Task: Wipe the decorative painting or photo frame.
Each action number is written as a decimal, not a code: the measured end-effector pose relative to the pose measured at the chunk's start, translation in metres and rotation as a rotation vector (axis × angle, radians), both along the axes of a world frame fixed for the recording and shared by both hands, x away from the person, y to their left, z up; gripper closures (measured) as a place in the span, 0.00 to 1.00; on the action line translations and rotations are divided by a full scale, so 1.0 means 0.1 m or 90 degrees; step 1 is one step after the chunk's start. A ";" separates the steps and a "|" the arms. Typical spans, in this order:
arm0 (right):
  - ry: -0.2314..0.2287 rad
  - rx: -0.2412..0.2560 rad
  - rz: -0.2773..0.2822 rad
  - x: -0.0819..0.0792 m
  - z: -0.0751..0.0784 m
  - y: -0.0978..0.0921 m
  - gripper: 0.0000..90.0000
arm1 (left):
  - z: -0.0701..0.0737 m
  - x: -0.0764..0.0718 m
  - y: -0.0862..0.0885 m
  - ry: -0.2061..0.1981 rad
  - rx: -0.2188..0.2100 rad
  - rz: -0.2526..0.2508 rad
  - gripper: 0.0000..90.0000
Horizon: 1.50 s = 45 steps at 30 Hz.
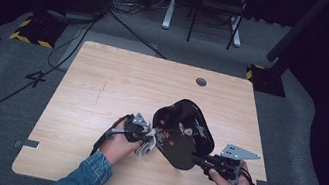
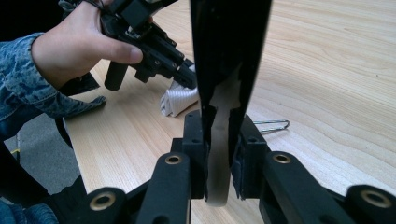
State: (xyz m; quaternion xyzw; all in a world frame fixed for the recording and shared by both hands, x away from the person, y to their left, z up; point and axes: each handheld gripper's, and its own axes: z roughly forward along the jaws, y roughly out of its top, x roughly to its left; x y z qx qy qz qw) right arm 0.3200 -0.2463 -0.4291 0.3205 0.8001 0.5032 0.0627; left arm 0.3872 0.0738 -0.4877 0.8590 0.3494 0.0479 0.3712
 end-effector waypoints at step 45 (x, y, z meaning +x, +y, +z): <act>-0.008 0.012 -0.031 -0.01 -0.02 0.03 0.87 | 0.12 -0.51 -0.76 0.023 -0.046 -0.192 0.91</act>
